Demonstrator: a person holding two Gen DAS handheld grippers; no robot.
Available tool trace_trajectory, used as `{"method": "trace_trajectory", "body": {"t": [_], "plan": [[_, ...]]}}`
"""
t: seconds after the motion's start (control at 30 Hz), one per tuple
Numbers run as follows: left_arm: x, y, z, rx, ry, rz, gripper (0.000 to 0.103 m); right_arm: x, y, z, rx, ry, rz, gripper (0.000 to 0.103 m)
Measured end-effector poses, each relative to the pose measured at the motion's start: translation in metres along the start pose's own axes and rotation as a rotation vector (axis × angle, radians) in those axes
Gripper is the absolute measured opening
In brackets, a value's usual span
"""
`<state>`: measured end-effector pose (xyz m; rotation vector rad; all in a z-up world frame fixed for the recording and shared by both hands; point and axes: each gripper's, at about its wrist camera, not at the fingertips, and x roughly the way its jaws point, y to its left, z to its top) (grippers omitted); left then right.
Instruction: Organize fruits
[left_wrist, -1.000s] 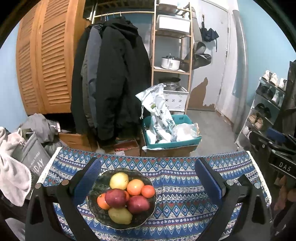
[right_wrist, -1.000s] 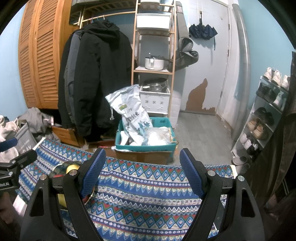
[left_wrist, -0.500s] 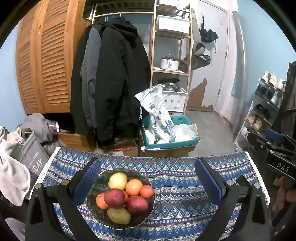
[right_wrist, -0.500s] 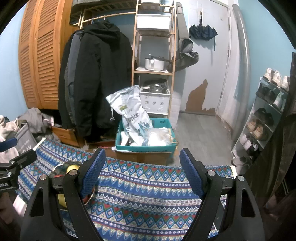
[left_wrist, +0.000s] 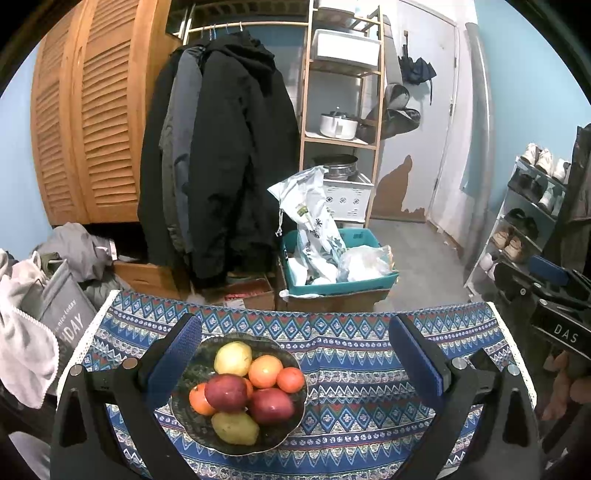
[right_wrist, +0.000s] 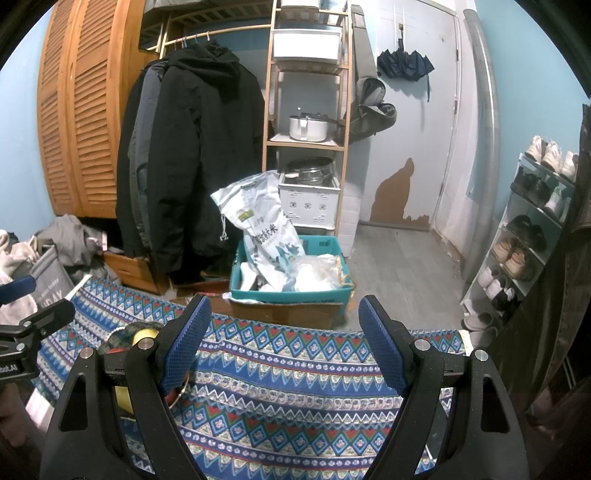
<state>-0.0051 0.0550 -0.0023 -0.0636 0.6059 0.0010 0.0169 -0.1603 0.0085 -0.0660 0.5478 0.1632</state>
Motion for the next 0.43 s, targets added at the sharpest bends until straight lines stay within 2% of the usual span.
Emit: {"method": "trace_trajectory", "body": {"t": [0.43], "plan": [[-0.0005, -0.0043, -0.0018, 0.001, -0.006, -0.004, 0.102, -0.0005, -0.0005, 0.0004, -0.001, 0.000, -0.001, 0.081]]}}
